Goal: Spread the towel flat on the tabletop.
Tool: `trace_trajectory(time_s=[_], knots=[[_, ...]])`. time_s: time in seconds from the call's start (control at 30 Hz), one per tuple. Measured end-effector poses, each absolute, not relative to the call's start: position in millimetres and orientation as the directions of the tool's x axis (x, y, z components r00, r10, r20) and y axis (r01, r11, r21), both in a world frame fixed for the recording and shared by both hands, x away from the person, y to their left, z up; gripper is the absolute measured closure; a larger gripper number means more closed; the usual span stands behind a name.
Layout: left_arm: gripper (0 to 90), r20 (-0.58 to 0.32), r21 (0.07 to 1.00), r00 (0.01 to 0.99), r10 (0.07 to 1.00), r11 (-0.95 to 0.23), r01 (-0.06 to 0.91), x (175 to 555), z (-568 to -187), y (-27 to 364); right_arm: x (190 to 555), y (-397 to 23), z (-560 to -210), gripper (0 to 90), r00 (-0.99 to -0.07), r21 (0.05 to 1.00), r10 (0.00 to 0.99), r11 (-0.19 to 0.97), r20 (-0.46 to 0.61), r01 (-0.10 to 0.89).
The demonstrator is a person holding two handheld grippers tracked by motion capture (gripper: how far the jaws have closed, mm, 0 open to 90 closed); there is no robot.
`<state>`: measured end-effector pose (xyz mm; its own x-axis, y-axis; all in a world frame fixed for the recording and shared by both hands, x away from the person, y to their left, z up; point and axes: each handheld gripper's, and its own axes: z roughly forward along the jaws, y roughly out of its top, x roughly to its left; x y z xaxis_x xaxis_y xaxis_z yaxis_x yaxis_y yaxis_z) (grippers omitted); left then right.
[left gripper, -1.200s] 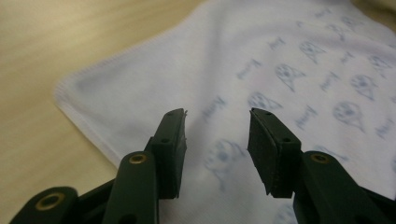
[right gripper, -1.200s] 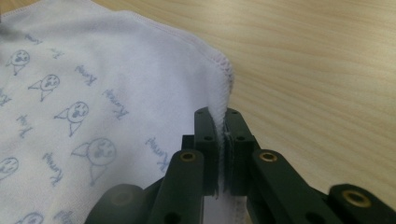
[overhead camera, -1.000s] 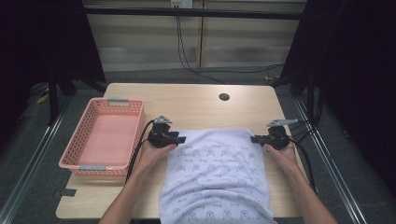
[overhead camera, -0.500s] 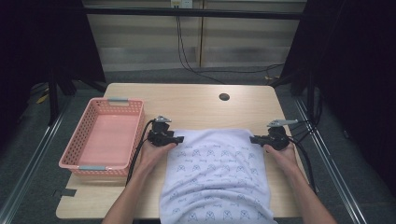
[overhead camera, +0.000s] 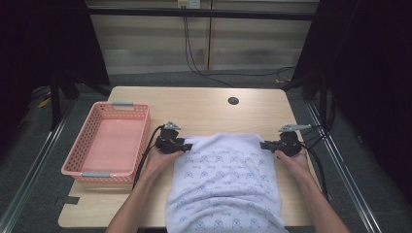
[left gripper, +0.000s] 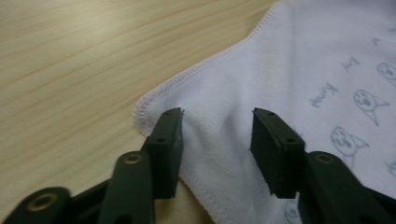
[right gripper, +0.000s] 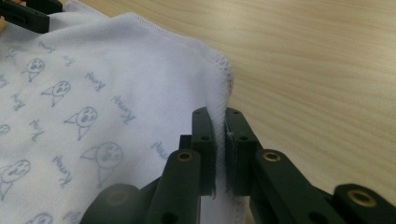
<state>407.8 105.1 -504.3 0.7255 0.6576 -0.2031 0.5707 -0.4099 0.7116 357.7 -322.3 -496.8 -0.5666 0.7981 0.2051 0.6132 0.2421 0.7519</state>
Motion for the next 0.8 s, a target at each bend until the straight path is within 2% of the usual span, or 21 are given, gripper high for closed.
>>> trace_trajectory(time_s=[0.07,0.13,0.2,0.23,0.3,0.5,0.8], knots=[[61.8,-0.188,0.710,0.745,0.640,-0.435,0.553,407,-504,104,358,-323,-496,84.5,-0.567,0.754,0.796,0.238,0.209,0.612],[64.9,-0.194,0.710,0.758,0.623,-0.444,0.547,405,-504,103,357,-322,-496,84.5,-0.569,0.753,0.795,0.239,0.212,0.614],[72.0,-0.222,0.714,0.771,0.597,-0.439,0.546,404,-506,102,357,-323,-495,84.5,-0.569,0.756,0.794,0.235,0.213,0.611],[82.0,-0.217,0.709,0.774,0.595,-0.448,0.544,403,-506,102,356,-323,-494,84.5,-0.570,0.758,0.792,0.232,0.217,0.610],[85.7,-0.225,0.709,0.774,0.592,-0.446,0.547,403,-506,102,355,-323,-493,84.6,-0.573,0.761,0.790,0.229,0.219,0.607],[87.0,-0.261,0.718,0.759,0.596,-0.406,0.566,403,-501,105,353,-327,-487,84.7,-0.567,0.775,0.790,0.200,0.234,0.599],[87.0,-0.305,0.778,0.760,0.573,-0.310,0.546,405,-456,122,354,-333,-463,85.7,-0.582,0.819,0.774,0.154,0.247,0.553]])
